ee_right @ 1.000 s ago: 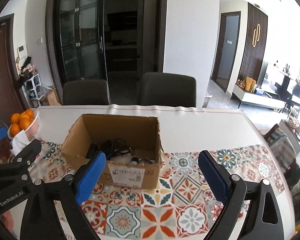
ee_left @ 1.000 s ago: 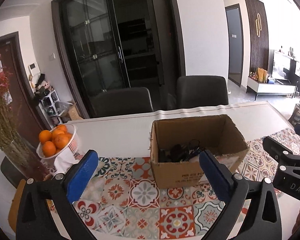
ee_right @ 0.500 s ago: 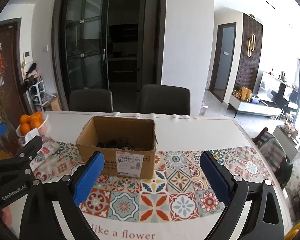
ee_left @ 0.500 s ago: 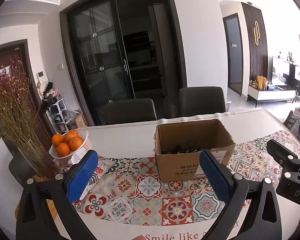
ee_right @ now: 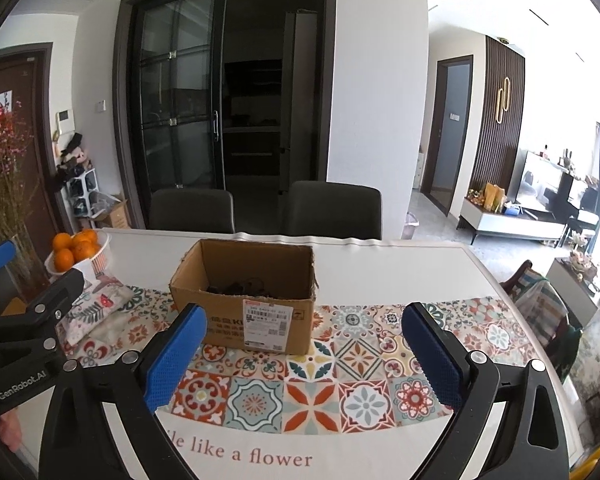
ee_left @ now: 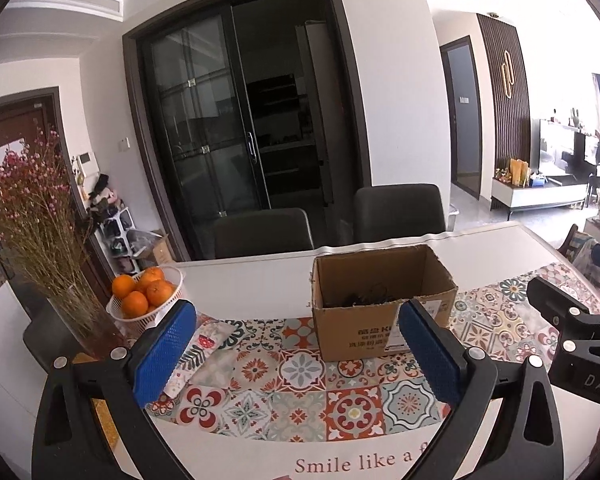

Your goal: Organize rigid objects

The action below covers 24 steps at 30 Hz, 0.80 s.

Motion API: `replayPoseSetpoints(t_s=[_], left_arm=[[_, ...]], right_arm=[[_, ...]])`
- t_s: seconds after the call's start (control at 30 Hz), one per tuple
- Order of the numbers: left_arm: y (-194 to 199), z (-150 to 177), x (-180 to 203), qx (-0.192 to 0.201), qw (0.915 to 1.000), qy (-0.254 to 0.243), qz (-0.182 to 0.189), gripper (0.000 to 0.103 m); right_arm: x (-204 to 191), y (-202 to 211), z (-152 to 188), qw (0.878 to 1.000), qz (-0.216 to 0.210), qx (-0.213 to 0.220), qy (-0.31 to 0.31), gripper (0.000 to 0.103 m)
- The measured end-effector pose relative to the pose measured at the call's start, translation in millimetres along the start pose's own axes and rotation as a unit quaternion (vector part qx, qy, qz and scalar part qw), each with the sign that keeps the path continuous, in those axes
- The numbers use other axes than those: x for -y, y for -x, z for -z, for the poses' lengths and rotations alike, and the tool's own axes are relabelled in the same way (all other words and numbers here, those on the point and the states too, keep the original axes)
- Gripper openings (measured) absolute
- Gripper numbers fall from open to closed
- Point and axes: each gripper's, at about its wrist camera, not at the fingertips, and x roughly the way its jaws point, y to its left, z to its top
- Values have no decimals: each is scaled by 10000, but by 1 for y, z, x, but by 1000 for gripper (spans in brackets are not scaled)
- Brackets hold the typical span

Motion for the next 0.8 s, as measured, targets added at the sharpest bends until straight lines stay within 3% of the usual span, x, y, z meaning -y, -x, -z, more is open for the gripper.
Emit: replayPoseSetpoints(t_s=[0.8], left_arm=[[7,1,-5,52,9999,91,128,103]], right_arm=[[0,13,-1,9999,-1,160,-5,99]])
